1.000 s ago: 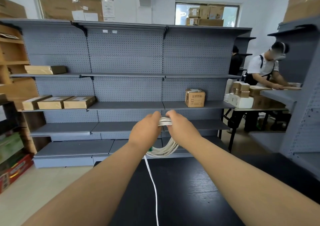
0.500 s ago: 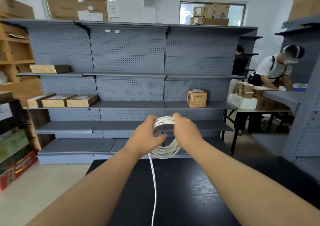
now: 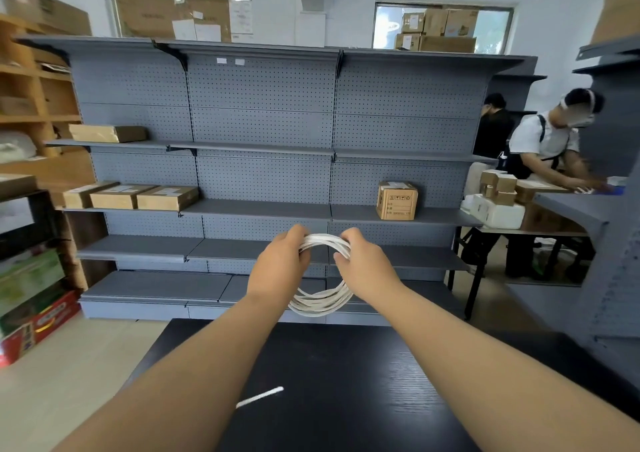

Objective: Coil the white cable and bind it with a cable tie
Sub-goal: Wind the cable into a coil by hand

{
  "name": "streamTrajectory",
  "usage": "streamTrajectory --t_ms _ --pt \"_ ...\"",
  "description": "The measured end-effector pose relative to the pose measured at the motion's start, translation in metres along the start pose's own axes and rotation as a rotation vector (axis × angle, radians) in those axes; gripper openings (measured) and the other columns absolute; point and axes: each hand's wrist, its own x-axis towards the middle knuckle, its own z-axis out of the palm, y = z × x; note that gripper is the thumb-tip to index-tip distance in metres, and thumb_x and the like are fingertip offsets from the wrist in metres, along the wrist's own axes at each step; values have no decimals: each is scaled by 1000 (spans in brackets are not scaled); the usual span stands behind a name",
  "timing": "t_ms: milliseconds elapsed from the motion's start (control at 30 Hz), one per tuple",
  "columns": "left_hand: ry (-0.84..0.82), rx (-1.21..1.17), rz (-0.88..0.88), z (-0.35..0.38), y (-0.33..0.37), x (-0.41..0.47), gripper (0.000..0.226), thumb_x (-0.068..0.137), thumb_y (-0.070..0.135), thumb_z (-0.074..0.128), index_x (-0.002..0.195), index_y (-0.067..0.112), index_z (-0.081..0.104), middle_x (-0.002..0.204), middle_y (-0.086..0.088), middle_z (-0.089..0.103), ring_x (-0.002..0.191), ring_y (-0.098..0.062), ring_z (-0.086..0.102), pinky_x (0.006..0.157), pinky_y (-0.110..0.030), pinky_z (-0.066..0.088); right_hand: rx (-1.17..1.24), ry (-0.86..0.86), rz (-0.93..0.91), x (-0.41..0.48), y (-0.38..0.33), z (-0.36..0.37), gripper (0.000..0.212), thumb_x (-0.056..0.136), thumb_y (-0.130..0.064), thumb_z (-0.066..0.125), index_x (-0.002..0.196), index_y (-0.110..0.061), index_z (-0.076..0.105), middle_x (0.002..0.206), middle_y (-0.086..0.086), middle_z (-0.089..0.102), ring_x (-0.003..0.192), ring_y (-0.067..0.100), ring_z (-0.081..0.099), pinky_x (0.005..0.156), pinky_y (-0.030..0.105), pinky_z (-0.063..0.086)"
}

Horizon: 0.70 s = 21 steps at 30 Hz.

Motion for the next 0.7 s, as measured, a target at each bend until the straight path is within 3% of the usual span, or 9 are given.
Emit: streamTrajectory --t_ms 100,233,400,600,700 --pt "-62 99 46 1 8 9 11 94 21 46 103 15 48 83 -5 51 76 -29 52 61 -34 39 -15 -81 -98 5 7 -8 32 96 -22 49 126 -15 42 110 6 58 86 18 46 73 28 35" --pt "-102 160 83 2 16 18 11 93 19 47 102 14 51 85 -9 58 76 -30 56 61 -36 42 -50 -127 -141 11 15 -17 26 97 -19 46 123 -14 45 94 2 51 83 20 48 70 30 36" --pt "-108 20 -30 13 22 19 9 90 20 53 98 15 53 77 -3 60 71 -24 56 59 -30 40 28 -131 -58 16 27 -20 17 98 -19 44 114 -15 47 99 12 62 88 29 63 79 45 52" --pt "-44 -133 -172 31 23 18 11 90 19 54 99 13 53 80 -6 60 74 -25 53 61 -29 37 130 -18 99 23 42 -16 11 98 -16 40 107 -13 47 98 14 60 88 32 63 78 45 53" --pt "-30 -65 -135 38 22 19 6 91 13 49 97 10 47 81 -9 53 75 -30 50 60 -33 36 5 17 68 24 41 -14 13 98 -15 40 109 -12 46 92 9 56 81 28 55 67 36 45"
